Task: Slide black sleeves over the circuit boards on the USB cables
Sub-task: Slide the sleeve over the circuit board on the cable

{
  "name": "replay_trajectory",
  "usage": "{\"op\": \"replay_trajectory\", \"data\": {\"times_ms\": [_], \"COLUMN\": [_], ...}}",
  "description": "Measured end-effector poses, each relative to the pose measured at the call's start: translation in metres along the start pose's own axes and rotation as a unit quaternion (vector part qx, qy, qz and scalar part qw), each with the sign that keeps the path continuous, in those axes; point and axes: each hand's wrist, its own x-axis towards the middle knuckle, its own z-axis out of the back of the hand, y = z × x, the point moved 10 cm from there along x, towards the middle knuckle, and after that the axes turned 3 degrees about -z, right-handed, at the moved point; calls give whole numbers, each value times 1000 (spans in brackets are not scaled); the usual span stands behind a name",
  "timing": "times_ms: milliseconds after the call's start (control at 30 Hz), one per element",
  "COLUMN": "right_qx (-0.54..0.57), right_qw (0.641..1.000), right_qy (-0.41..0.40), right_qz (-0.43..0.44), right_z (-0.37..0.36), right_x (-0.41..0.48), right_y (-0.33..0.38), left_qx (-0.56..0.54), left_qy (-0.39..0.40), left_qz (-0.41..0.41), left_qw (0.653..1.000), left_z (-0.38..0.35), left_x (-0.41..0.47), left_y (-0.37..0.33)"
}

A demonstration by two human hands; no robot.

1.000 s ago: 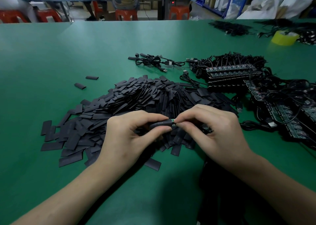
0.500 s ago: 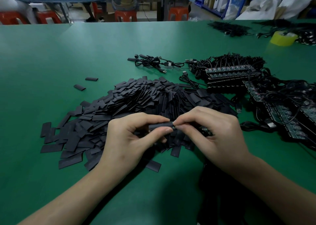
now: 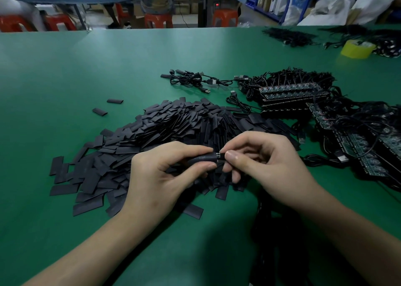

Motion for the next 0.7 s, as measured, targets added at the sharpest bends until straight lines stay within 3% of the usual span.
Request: {"op": "replay_trajectory", "data": {"times_ms": [267, 700], "right_qx": [88, 131], "right_qw": [992, 980], "right_qy": [51, 109], "right_qz": [-78, -100], "right_z": [-12, -22], "right_x": [2, 2], "right_y": [-15, -14], "left_qx": [42, 23], "left_qy": [26, 32], "left_qz": [-58, -74], "left_qw": [997, 996], "left_z": [-5, -5], "left_x": [-1, -1], "left_y": [-10, -11]}}
